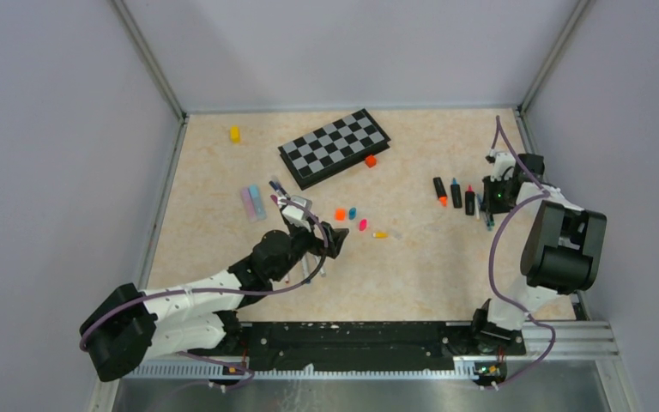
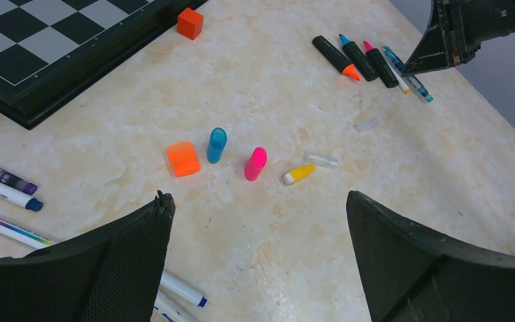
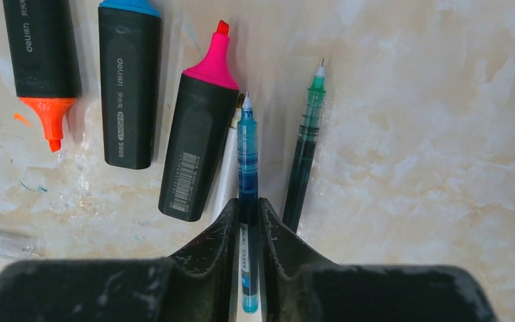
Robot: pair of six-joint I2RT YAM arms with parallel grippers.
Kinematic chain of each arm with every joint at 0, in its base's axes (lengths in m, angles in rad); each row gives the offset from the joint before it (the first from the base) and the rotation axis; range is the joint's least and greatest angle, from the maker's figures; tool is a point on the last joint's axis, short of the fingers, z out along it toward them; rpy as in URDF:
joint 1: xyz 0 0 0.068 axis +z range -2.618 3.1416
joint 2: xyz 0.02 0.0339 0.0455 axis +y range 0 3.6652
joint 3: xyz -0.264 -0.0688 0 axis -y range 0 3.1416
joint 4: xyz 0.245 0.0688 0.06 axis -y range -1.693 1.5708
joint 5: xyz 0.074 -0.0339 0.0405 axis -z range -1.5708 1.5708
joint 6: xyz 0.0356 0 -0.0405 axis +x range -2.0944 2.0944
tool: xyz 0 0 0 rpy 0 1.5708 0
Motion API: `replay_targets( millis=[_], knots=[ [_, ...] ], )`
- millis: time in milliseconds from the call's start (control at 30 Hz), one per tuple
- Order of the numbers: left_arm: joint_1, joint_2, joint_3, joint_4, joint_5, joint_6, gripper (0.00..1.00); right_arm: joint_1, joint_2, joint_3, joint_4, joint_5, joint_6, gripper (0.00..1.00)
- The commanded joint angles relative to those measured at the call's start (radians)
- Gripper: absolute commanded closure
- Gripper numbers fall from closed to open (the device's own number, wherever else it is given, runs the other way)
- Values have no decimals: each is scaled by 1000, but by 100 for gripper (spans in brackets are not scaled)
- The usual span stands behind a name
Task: Open the pen caps
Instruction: Place the pen at the center of the board.
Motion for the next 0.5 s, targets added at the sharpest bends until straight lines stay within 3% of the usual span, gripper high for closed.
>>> replay_targets(
  millis=[0, 167, 467],
  knots=[
    [4, -22, 0, 27, -6, 10, 1, -12, 14, 50, 3, 13, 16, 86],
    [4, -27, 1, 23, -6, 8, 1, -12, 1, 51, -4, -3, 18, 76],
    [4, -45, 15, -22, -7, 25, 1, -12, -92, 46, -32, -63, 3, 74]
  ],
)
